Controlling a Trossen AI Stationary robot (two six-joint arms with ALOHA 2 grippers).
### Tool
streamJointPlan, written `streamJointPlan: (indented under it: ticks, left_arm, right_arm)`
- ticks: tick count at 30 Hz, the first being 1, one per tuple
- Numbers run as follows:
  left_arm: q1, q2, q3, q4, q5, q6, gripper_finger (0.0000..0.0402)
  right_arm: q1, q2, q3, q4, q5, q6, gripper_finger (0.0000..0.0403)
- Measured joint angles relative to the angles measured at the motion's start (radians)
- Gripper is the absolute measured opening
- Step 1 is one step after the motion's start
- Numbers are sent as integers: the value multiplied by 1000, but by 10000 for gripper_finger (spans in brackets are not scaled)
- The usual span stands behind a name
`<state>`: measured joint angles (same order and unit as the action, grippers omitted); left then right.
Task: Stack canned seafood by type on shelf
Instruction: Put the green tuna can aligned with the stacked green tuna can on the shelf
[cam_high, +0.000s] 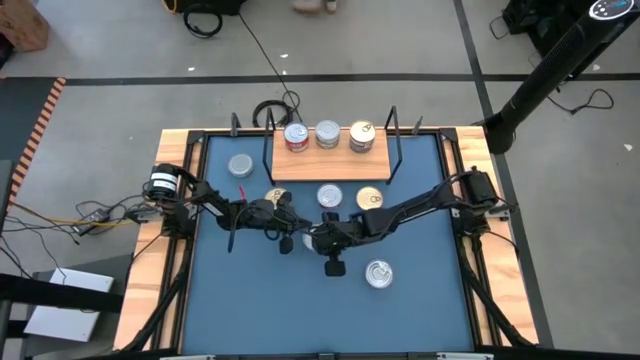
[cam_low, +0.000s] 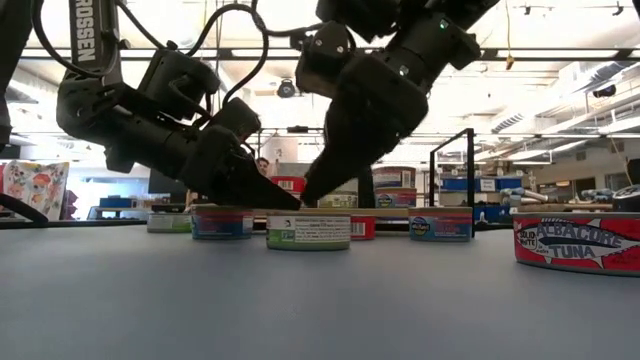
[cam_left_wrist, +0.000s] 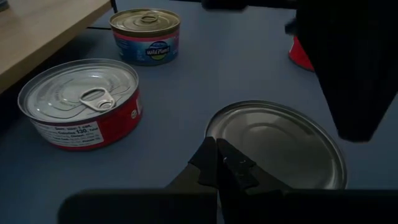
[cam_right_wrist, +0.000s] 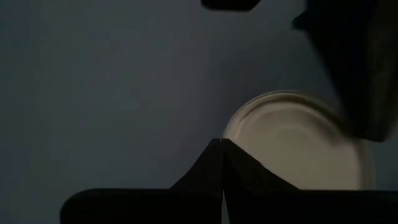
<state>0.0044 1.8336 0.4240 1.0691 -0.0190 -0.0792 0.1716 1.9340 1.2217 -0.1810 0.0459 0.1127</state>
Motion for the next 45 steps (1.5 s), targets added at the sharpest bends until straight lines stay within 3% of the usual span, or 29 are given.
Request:
streamJointPlan:
  ticks: [21, 34, 45]
  left_arm:
    - [-7, 1, -1, 4, 9, 0, 0]
    - [-7, 1, -1, 3, 8, 0, 0]
    - [-7, 1, -1, 2, 5, 0, 0]
  right_arm:
    - [-3, -53, 1, -60, 7, -9, 8]
    - [9, -53, -93, 15, 5, -11, 9]
    - [-16, -53, -115, 61, 132, -11, 9]
